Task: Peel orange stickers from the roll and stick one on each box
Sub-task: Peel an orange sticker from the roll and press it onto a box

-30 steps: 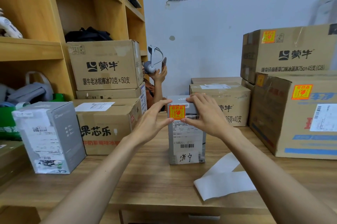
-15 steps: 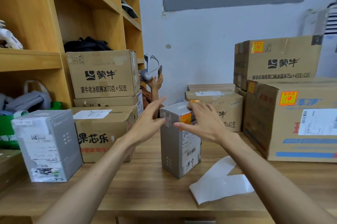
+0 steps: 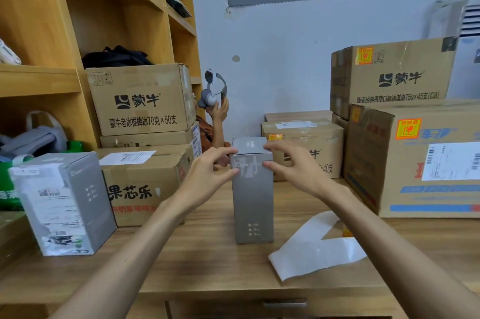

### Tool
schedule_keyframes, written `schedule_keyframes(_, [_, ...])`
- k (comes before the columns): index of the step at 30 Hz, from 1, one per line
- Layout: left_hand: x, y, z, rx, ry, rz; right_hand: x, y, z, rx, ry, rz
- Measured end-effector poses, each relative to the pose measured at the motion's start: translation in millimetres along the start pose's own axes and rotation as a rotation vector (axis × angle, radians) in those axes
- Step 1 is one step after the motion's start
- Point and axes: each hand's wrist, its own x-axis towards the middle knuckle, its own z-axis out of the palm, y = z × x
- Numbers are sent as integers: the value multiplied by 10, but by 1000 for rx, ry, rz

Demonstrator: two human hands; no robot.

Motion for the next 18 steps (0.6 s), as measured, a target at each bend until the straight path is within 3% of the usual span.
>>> schedule_keyframes(4, [26,27,72,119,62,57,-34,19,75,68,16,34])
schedule_keyframes(11, [-4,-9,86,106,87,12,-95,-82,273,103,142,28])
schedule_keyframes(18, [88,229,126,360,109,177,-181,33,-8,-8,-6,-3])
